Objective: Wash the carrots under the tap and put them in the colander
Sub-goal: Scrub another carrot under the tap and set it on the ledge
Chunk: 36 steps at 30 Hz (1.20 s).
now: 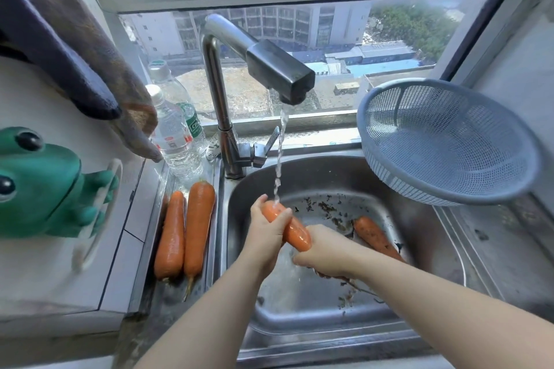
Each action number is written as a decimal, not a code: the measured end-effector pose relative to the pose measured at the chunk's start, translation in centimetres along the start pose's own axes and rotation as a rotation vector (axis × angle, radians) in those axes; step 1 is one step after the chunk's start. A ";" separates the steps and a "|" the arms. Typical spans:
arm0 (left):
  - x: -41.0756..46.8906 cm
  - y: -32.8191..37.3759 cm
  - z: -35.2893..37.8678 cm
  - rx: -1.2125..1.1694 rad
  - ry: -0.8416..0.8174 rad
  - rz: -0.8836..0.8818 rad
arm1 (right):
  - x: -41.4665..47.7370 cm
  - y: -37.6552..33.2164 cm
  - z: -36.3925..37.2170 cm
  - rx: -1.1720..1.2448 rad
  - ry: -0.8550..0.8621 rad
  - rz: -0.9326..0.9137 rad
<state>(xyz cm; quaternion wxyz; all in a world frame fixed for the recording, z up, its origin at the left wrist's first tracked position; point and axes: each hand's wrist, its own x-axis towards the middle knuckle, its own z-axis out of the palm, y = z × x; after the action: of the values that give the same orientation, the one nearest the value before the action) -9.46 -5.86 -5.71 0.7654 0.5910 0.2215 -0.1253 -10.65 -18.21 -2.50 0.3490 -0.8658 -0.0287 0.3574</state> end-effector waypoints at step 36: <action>-0.5 4.7 -3.5 -0.008 -0.281 -0.225 | -0.6 -0.7 -0.9 -0.312 0.150 -0.027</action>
<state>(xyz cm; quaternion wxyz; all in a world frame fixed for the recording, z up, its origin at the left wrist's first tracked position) -8.46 -1.29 -2.20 0.7724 0.5362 0.1775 -0.2905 -10.41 -18.37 -1.20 0.2161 -0.9332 -0.0692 0.2785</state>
